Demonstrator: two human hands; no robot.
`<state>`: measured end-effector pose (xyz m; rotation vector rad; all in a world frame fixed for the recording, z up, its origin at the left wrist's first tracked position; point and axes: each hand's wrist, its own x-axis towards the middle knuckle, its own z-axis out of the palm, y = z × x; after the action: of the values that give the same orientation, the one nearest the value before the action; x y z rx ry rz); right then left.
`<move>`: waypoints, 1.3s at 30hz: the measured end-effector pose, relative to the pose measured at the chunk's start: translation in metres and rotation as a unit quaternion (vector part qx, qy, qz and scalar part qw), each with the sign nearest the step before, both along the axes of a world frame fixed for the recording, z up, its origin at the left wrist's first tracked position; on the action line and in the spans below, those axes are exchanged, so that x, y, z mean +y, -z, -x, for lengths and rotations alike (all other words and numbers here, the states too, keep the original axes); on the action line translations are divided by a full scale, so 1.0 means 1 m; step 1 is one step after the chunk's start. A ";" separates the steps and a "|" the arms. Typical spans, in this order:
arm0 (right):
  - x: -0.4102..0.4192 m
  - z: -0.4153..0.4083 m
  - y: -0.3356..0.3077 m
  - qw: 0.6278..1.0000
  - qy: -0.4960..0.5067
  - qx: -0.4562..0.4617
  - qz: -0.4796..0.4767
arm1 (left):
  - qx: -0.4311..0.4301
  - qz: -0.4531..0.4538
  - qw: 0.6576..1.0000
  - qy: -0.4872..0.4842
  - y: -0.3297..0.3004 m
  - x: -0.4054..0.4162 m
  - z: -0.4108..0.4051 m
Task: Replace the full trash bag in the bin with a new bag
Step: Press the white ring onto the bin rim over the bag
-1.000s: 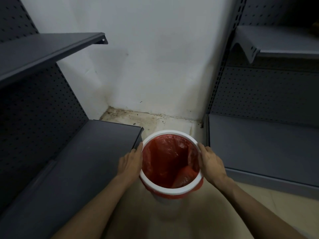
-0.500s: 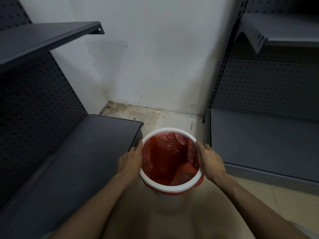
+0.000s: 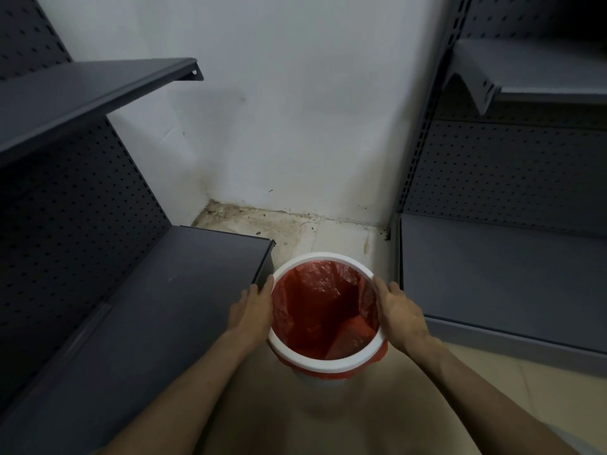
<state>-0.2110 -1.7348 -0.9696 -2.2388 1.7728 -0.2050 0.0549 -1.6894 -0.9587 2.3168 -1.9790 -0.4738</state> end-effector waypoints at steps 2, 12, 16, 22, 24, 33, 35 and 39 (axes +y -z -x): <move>0.003 0.000 0.000 0.999 0.006 0.026 0.038 | -0.009 0.021 1.000 -0.014 0.002 0.005 0.003; 0.021 0.000 0.020 1.000 -0.010 0.002 0.028 | 0.006 0.089 0.996 0.027 0.036 0.027 0.010; 0.023 0.001 0.024 0.999 -0.025 -0.007 0.029 | 0.002 0.096 0.995 0.028 0.043 0.028 0.009; 0.021 0.001 0.032 0.999 -0.022 -0.039 0.018 | 0.018 0.115 0.993 0.021 0.055 0.028 0.008; 0.020 0.000 0.033 0.998 -0.021 -0.051 0.018 | 0.025 0.120 0.992 0.020 0.057 0.027 0.008; 0.021 -0.001 0.023 0.999 -0.011 -0.034 -0.011 | 0.010 0.090 0.995 0.028 0.050 0.026 0.008; 0.019 0.001 0.018 1.000 -0.017 -0.012 -0.021 | 0.002 0.082 0.996 0.039 0.047 0.026 0.008; 0.021 0.005 -0.020 0.998 -0.025 0.044 -0.024 | 0.038 0.077 0.996 0.026 0.010 0.030 0.007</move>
<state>-0.2158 -1.7138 -0.9499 -2.2887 1.7443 -0.0536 0.0479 -1.6598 -0.9691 2.1288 -1.9711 -0.3923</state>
